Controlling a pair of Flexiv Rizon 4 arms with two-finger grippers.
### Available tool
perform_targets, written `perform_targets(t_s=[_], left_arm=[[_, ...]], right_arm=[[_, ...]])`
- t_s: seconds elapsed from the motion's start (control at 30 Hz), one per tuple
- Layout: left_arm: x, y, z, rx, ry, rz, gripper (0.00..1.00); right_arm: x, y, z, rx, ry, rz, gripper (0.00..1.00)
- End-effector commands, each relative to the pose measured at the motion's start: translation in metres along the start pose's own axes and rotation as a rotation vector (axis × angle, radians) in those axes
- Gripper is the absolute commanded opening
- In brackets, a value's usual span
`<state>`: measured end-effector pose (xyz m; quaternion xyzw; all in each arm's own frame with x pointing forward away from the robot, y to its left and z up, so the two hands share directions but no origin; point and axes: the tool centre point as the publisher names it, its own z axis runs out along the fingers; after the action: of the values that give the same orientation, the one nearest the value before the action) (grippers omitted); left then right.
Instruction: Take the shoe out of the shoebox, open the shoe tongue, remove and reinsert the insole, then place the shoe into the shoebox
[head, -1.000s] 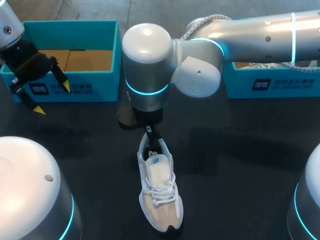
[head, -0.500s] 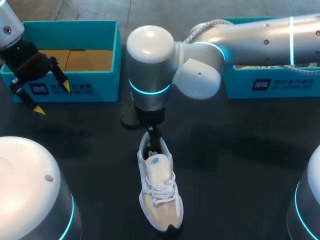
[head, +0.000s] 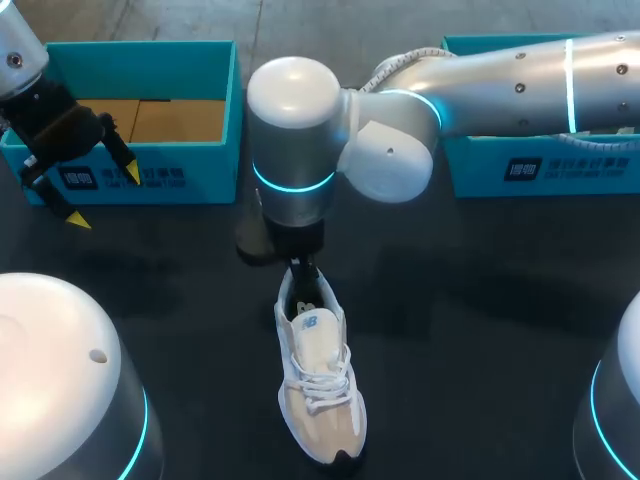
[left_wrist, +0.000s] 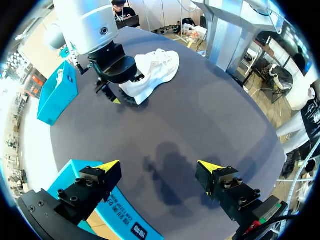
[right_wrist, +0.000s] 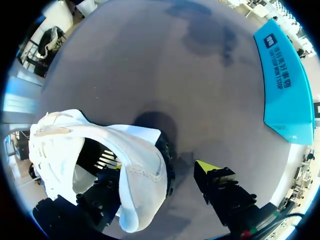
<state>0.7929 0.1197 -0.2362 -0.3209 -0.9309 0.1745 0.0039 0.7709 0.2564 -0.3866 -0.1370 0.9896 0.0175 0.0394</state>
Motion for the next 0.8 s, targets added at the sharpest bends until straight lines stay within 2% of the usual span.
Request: perform_targets(t_s=[0.03, 0.23, 0.37, 0.4, 0.47, 0.5, 0.8], left_arm=[[0.000, 0.000, 0.000, -0.002, 0.001, 0.000, 1.00], [0.000, 0.000, 0.000, -0.002, 0.001, 0.000, 1.00], [0.000, 0.000, 0.000, -0.002, 0.001, 0.000, 1.00], [0.000, 0.000, 0.000, -0.002, 0.001, 0.000, 1.00], [0.000, 0.000, 0.000, -0.002, 0.001, 0.000, 1.00], [0.000, 0.000, 0.000, -0.002, 0.001, 0.000, 1.00], [0.000, 0.000, 0.000, -0.002, 0.001, 0.000, 1.00]], right_arm=[[0.000, -0.001, 0.004, -0.004, 0.000, 0.004, 0.67], [0.000, 0.000, 0.007, 0.000, 0.008, 0.003, 0.51], [0.001, -0.001, 0.009, -0.002, 0.015, 0.002, 0.45], [0.001, -0.001, 0.010, -0.003, 0.016, 0.002, 0.38], [0.002, -0.001, 0.008, -0.002, 0.016, 0.003, 0.07], [0.002, -0.002, 0.007, -0.001, 0.015, 0.002, 0.00], [0.005, -0.007, -0.015, 0.020, -0.015, 0.002, 0.00]])
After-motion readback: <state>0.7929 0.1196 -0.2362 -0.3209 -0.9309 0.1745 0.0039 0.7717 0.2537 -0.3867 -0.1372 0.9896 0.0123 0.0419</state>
